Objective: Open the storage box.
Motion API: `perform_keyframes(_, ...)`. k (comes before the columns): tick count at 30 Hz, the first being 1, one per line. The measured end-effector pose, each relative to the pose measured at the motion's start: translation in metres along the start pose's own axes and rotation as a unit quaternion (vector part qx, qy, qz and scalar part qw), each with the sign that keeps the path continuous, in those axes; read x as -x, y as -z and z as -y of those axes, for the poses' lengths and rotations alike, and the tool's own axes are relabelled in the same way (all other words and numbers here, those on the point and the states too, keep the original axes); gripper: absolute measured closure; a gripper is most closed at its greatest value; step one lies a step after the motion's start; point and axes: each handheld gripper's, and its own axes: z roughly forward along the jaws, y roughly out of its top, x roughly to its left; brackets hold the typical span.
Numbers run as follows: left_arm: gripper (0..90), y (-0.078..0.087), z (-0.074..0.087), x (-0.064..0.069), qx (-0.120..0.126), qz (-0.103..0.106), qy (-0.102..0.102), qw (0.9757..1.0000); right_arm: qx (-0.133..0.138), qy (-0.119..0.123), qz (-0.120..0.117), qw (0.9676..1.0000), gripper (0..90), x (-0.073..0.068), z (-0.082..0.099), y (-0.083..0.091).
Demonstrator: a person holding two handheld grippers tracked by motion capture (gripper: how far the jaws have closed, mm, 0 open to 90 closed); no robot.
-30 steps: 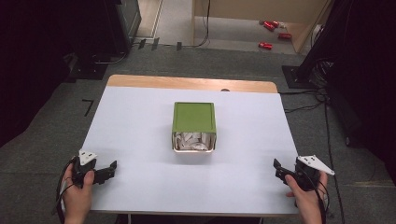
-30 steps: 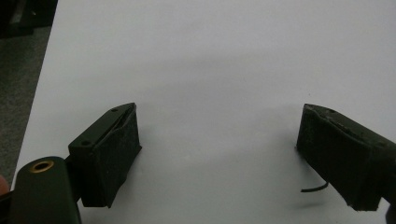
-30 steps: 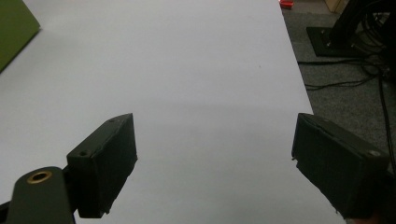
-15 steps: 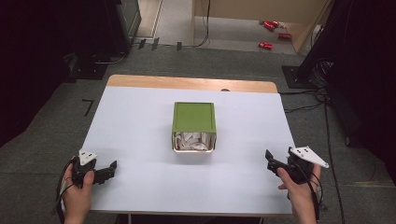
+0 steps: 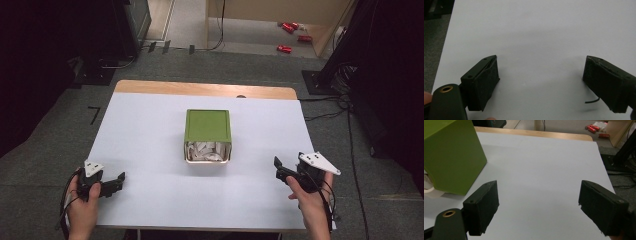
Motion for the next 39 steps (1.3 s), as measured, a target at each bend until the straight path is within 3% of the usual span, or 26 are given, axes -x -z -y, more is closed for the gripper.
perform_keyframes(39,13.7,0.000,0.000,0.000,0.000,0.001,0.001,1.0000,0.018,0.041,-0.058,0.9973,17.0,-0.068,-0.028,-0.021)
